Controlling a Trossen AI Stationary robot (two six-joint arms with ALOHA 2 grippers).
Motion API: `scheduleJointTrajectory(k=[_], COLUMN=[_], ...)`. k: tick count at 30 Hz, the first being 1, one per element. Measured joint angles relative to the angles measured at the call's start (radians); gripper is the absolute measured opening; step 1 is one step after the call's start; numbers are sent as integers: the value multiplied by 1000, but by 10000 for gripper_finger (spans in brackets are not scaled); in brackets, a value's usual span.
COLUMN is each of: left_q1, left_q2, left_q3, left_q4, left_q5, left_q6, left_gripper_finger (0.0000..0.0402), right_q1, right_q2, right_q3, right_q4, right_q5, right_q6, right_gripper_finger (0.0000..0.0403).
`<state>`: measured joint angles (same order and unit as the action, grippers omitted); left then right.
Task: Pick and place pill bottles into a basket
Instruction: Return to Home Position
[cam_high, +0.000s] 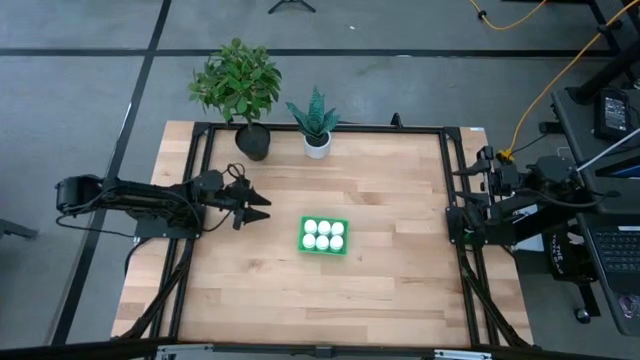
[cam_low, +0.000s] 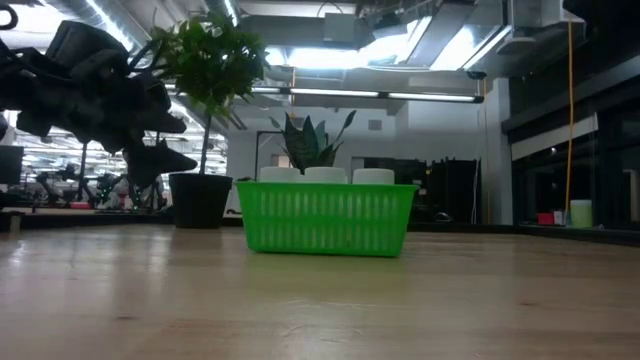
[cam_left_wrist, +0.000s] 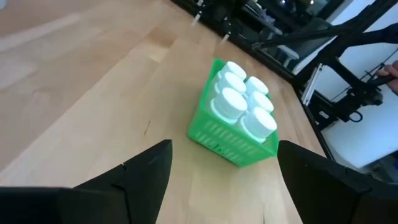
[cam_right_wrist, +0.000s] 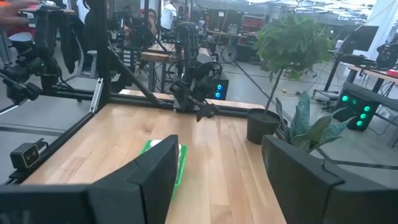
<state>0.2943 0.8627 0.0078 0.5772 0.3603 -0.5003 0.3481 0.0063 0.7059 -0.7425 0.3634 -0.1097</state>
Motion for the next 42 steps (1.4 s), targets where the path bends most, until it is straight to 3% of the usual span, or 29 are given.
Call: scheduleJointTrajectory(k=[5,13,21,27,42], left_q1=[-10,-56,-61,-32,-31], left_q2=[-39,-439,-720,-782,-782], left_q3=[0,0,0,0,0], left_q4=[-41,-251,-256,-259,-261], left_q5=[-4,0,12,12,11], left_q6=[-3,-3,-3,-3,-3], left_gripper_finger=[283,283,285,284,283], right_q1=[0,0,1,1,0], right_q2=[0,0,0,0,0], right_q3=[0,-3,-3,-3,15], right_q4=[-2,-4,0,3,-1], right_q5=[0,0,0,0,0], right_q6=[-2,-4,-3,-3,-6], right_gripper_finger=[233,233,233,233,233])
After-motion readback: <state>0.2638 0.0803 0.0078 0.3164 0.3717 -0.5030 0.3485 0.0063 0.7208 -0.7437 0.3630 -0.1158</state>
